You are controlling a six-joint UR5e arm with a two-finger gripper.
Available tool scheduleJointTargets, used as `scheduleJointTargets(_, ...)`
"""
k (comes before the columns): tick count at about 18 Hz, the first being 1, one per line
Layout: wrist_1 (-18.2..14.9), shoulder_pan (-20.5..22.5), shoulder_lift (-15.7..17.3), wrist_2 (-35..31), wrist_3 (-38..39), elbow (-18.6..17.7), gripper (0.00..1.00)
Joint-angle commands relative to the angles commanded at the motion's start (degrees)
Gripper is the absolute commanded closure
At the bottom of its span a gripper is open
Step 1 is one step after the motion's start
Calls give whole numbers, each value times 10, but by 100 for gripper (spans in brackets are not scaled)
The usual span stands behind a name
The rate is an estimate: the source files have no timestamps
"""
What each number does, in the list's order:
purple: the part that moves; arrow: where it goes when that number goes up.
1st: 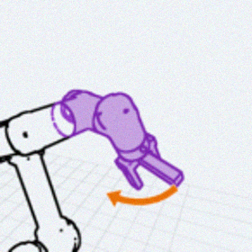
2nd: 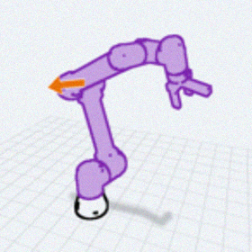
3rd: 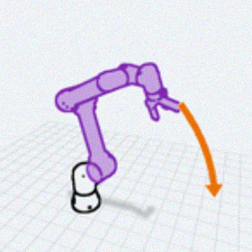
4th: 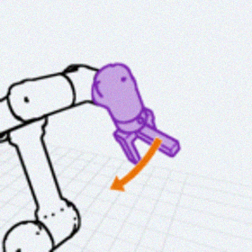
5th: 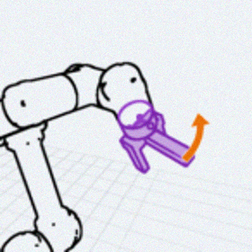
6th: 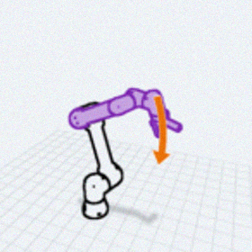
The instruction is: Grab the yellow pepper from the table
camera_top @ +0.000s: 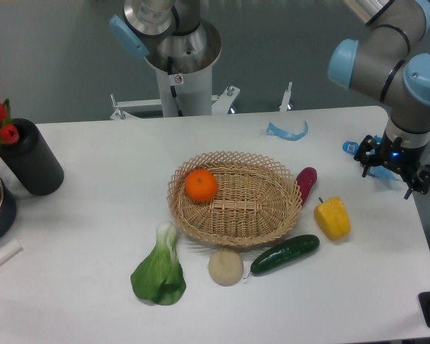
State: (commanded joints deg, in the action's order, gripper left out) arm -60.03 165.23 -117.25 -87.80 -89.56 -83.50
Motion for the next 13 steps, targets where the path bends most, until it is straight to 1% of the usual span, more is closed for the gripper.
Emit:
scheduleJointTargets(5,0,0,0,2,2,-1,0)
scheduleJointTargets(6,1,-1,1,2,10,-7,0)
scheduleJointTargets(8,6,1,0,12,45,-17,0)
scheduleJointTargets(11,5,-2,-5,9,110,-12,0)
scheduleJointTargets(13,6,-5,-6,9,134,-12,0)
